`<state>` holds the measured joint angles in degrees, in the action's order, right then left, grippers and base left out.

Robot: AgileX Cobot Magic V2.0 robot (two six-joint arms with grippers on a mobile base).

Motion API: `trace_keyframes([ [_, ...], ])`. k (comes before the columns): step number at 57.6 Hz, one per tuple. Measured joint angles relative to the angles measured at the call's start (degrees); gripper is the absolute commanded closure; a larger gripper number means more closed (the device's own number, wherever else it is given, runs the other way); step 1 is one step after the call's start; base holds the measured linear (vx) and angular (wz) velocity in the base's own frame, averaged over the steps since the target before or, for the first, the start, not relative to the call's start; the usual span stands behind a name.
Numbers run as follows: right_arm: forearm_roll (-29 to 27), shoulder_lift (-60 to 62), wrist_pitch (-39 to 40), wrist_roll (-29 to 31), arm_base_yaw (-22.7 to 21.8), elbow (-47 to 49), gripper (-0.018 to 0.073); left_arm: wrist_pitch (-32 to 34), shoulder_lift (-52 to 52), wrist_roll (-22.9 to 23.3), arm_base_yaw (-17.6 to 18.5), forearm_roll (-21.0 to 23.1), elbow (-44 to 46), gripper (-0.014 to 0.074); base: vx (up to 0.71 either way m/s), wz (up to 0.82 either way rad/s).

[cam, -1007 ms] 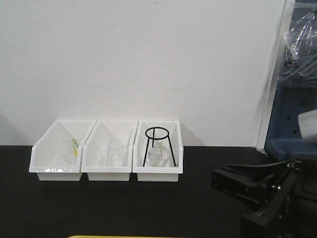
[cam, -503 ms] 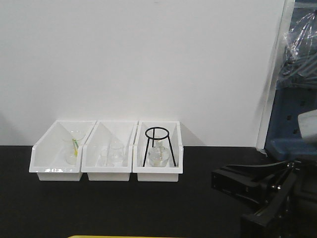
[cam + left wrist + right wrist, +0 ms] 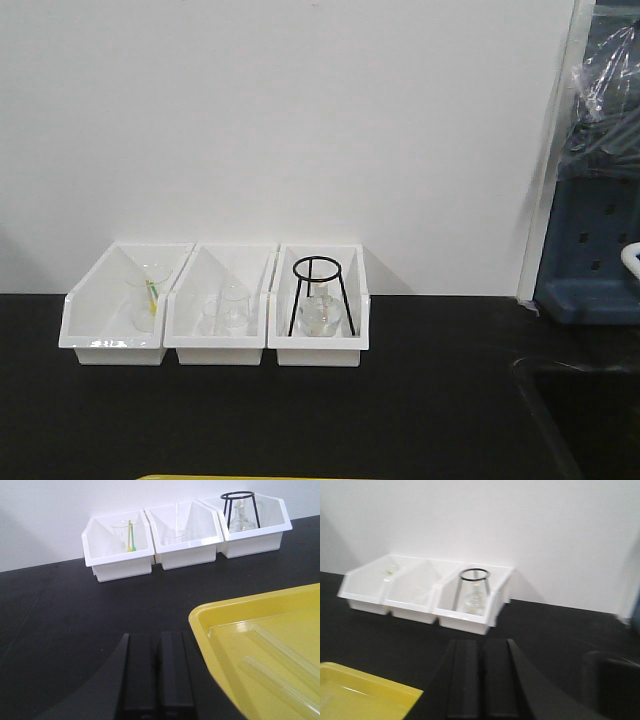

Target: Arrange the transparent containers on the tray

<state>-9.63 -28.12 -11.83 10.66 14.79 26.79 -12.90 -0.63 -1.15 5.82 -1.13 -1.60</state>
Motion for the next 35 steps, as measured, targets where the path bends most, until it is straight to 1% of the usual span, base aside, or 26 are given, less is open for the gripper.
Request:
trace_keyframes([
  [4,3.88,5.17,-0.05,-0.45,-4.25,-4.99,0.0572,0.0,0.0,0.0,0.0,0.0,0.0,0.0605,0.0,0.0],
  [9,6.87,11.06,-0.33,-1.61,-8.98,-10.77,0.0572,0.0,0.0,0.0,0.0,0.0,0.0,0.0605,0.0,0.0],
  [17,10.46,20.16,-0.67,-6.04,-14.09,-19.35,0.0572,0.0,0.0,0.0,0.0,0.0,0.0,0.0605,0.0,0.0],
  [21,12.25,24.36,-1.04,-8.42,-15.31,-22.98,0.0572,0.0,0.0,0.0,0.0,0.0,0.0,0.0605,0.0,0.0],
  [27,13.73,28.27,-1.02,-10.66,-15.72,-27.2,0.0572,0.0,0.0,0.0,0.0,0.0,0.0,0.0605,0.0,0.0],
  [35,13.8,28.63,-0.09,-11.05,-15.72,-28.58,0.0572,0.0,0.0,0.0,0.0,0.0,0.0,0.0605,0.0,0.0],
])
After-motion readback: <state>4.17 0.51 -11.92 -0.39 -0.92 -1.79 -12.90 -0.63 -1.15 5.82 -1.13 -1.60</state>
